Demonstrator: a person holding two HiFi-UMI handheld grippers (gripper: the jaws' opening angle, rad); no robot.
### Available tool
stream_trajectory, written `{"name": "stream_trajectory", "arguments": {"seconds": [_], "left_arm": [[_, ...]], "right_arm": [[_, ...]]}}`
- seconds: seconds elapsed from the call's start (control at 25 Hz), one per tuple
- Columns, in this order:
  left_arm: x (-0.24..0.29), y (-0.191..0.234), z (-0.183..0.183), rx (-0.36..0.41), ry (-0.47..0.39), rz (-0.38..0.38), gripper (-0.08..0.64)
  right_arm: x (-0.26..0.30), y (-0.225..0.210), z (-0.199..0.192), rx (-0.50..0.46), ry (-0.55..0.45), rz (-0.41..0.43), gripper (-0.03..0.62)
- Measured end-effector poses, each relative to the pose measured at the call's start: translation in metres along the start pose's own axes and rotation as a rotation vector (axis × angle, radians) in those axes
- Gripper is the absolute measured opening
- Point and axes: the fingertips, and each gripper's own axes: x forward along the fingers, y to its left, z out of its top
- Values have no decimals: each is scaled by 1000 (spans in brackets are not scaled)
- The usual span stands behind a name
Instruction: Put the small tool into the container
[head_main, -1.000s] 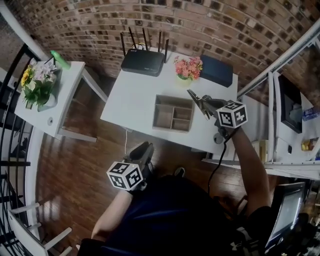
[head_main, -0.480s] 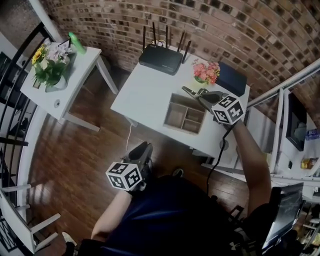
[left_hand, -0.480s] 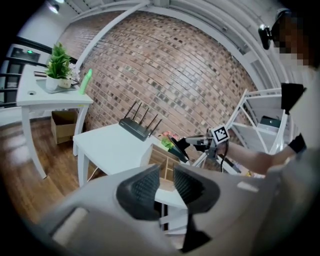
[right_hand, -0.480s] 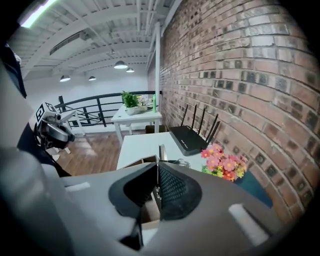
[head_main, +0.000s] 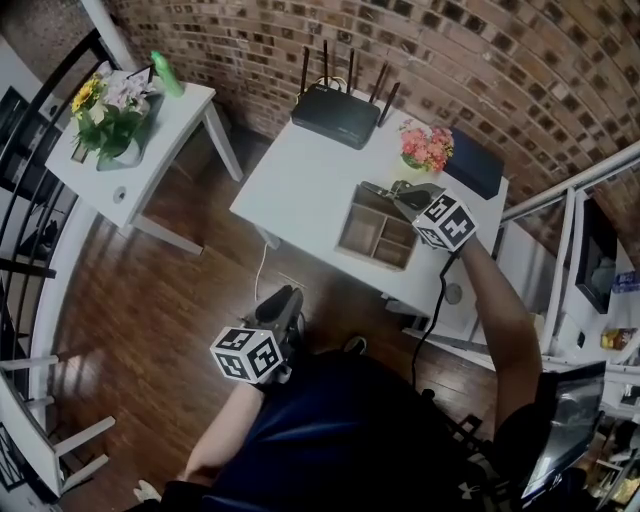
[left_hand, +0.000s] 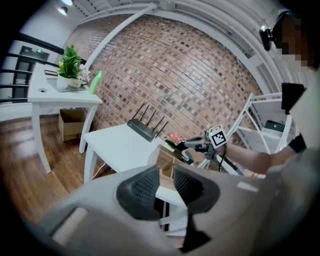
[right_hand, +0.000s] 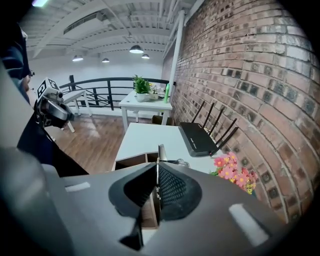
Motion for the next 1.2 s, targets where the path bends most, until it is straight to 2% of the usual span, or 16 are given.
{"name": "stream_trajectory", "arguments": {"seconds": [0.68, 1.2], "left_arm": [[10, 2, -3, -5, 29, -6, 84], [13, 6, -1, -7, 43, -1, 84]], "right_arm": [[25, 8, -17, -49, 57, 15, 17], [40, 11, -31, -28, 84, 39, 17]]}}
